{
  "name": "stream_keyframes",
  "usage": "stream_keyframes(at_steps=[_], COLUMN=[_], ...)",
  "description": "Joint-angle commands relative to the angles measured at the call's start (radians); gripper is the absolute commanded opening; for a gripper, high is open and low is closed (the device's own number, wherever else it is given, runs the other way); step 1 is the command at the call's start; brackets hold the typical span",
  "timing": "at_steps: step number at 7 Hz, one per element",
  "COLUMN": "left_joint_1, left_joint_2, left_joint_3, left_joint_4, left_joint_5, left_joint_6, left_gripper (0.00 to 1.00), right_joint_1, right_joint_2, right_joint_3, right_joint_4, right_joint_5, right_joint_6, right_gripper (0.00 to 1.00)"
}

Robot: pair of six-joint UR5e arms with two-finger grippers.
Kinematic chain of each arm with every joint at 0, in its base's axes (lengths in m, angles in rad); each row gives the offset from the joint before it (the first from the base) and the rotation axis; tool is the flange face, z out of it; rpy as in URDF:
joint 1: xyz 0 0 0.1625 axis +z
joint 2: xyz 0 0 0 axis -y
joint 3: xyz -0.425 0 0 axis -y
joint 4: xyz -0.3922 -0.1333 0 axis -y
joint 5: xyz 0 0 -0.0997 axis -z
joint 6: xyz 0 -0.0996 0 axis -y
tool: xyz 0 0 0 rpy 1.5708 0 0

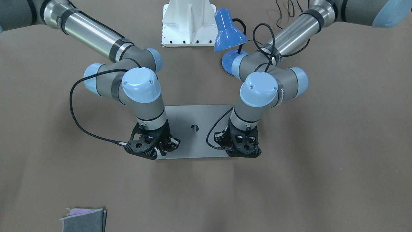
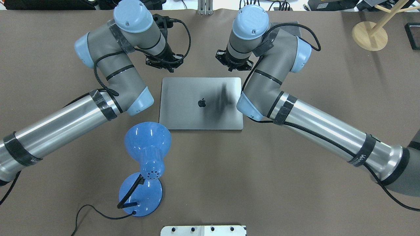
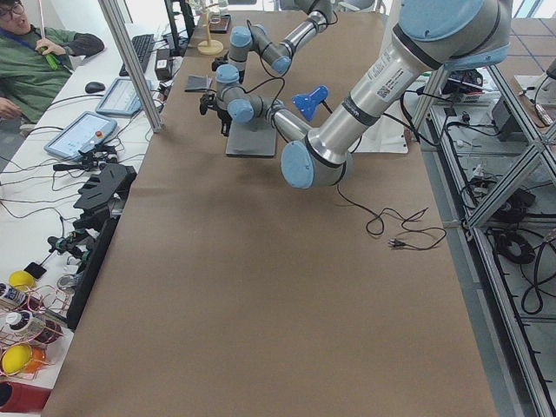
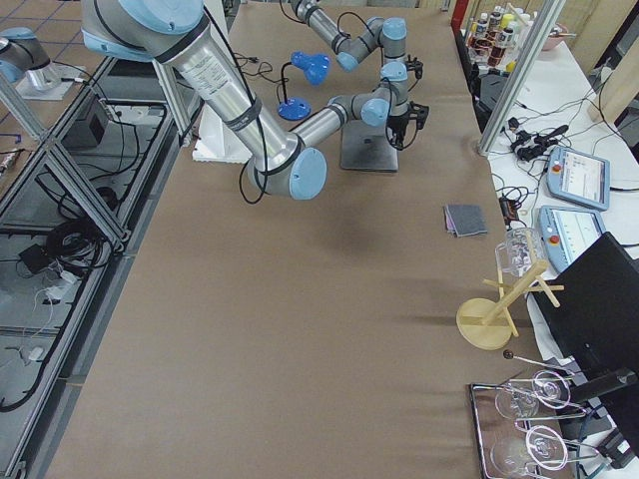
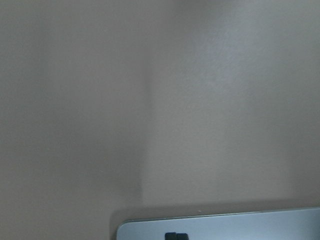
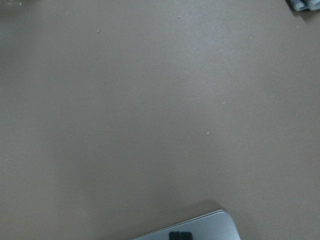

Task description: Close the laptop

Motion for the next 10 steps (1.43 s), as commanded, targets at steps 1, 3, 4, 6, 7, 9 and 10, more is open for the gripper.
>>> stream_keyframes(at_steps=[1, 3, 4, 6, 7, 9, 10], left_joint_1=[-0.057, -0.11, -0.148, -0.264, -0.329, -0.485, -0.591], left_joint_2=[0.017, 0.138, 0.184, 0.351, 0.433, 0.592, 0.67], left_joint_3=[-0.189, -0.48, -0.589, -0.709, -0.716, -0.696, -0.662], left_joint_4=[0.194, 0.45, 0.56, 0.623, 0.623, 0.621, 0.618], left_joint_5=[-0.099, -0.129, -0.129, -0.131, -0.132, -0.201, -0.25], left_joint_6=[0.025, 0.19, 0.336, 0.566, 0.724, 1.014, 1.165], left_gripper=[0.0, 0.13, 0.97, 0.98, 0.98, 0.98, 0.98], right_joint_1=[0.06, 0.13, 0.155, 0.219, 0.274, 0.403, 0.502], right_joint_2=[-0.166, -0.306, -0.394, -0.568, -0.657, -0.875, -0.967], right_joint_3=[0.249, 0.548, 0.626, 0.716, 0.736, 0.788, 0.793], right_joint_4=[-0.066, -0.32, -0.341, -0.341, -0.335, -0.331, -0.332], right_joint_5=[0.091, 0.159, 0.16, 0.167, 0.189, 0.238, 0.271], right_joint_6=[-0.044, -0.201, -0.269, -0.455, -0.564, -0.839, -1.019], right_gripper=[0.0, 0.16, 0.99, 1.0, 1.0, 1.0, 1.0])
